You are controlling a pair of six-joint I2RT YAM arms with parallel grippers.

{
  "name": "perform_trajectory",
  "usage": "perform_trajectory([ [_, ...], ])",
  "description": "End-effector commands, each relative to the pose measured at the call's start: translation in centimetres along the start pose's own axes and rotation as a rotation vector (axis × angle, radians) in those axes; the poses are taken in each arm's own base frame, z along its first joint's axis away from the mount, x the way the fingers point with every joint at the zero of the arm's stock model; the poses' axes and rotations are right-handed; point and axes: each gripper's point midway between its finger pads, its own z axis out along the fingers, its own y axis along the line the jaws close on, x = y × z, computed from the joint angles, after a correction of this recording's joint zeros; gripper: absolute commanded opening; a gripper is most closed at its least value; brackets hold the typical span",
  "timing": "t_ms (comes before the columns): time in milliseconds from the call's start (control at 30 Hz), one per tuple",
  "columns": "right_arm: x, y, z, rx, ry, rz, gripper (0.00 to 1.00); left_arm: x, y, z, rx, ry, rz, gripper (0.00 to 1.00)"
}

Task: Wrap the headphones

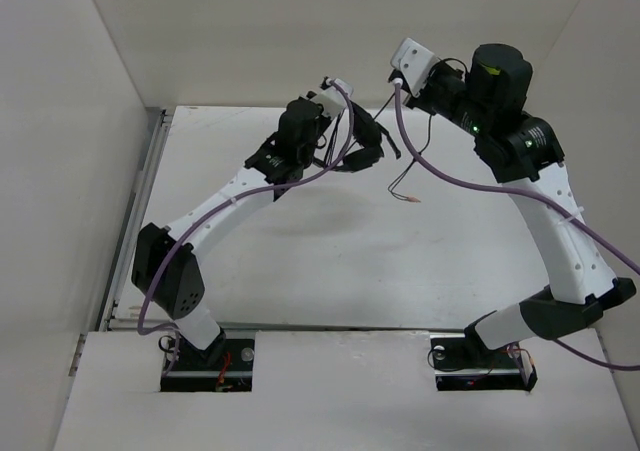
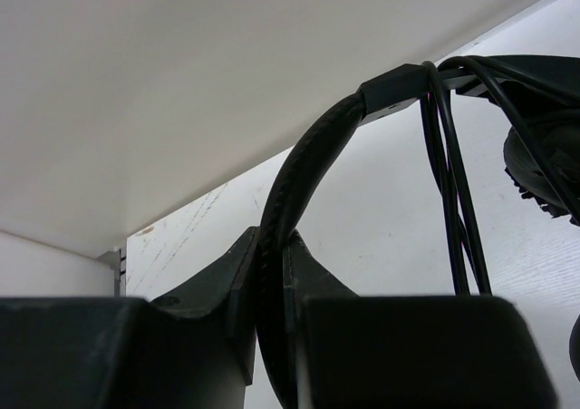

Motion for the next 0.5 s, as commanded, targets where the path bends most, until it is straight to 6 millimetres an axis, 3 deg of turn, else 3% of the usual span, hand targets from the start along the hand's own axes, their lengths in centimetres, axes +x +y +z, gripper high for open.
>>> perform_trajectory([
  [0, -3.6, -4.7, -3.1, 0.147, -0.094, -0.044, 0.0, -1.0, 2.7, 0.0, -0.079, -0.015, 0.01, 0.0],
  [300, 0.1, -9.0, -2.3, 0.291, -0.004, -0.118, 0.0, -1.2, 1.4, -0.8, -0.024, -0.034, 0.006, 0.0],
  [467, 0.8, -9.7, -0.7, 0.318, -0.022, -0.094, 0.0, -2.5, -0.6, -1.9, 0.042, -0.077, 0.007, 0.0],
])
